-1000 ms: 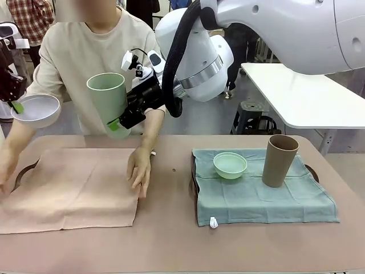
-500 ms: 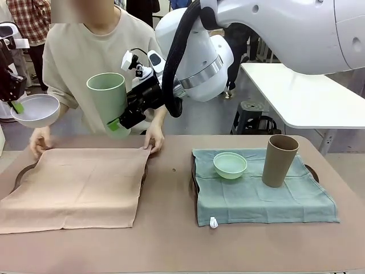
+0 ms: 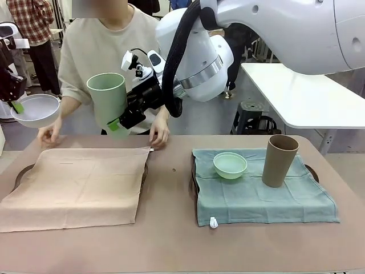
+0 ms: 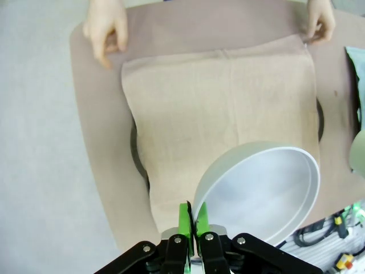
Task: Set up a tray with a mat and arrange the tableware.
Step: Place the Picnic Bowl and Reusable plastic cup back onto the Handle tray in front of the human's position.
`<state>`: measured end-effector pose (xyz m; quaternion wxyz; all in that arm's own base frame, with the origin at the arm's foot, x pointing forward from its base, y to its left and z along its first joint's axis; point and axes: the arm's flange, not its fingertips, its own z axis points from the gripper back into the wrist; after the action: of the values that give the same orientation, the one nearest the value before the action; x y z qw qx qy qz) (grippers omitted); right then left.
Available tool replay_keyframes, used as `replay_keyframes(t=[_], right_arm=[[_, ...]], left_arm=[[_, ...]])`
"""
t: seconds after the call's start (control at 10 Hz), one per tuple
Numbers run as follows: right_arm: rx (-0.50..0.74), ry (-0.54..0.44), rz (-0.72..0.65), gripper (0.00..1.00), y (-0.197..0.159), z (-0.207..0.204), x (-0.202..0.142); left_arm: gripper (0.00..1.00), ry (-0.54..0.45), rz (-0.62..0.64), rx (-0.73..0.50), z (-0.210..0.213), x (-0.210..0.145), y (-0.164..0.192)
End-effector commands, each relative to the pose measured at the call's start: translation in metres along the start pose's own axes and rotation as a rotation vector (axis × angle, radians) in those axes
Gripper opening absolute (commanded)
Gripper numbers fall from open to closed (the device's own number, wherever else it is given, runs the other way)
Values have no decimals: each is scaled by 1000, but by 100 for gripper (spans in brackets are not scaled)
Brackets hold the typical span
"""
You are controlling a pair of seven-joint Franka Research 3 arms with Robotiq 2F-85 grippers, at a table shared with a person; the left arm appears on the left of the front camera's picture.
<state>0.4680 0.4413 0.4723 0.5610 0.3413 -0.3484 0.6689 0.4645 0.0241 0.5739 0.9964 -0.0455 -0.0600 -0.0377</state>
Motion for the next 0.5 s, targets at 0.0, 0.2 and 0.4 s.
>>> replay_keyframes(t=[0.0, 0.2, 0.4], right_arm=[[6, -8, 0, 50, -1, 0, 2], [6, -8, 0, 50, -1, 0, 2], [6, -8, 0, 50, -1, 0, 2]], left_arm=[[0, -8, -4, 1, 1, 0, 0], [0, -8, -4, 1, 1, 0, 0], [0, -8, -4, 1, 1, 0, 0]])
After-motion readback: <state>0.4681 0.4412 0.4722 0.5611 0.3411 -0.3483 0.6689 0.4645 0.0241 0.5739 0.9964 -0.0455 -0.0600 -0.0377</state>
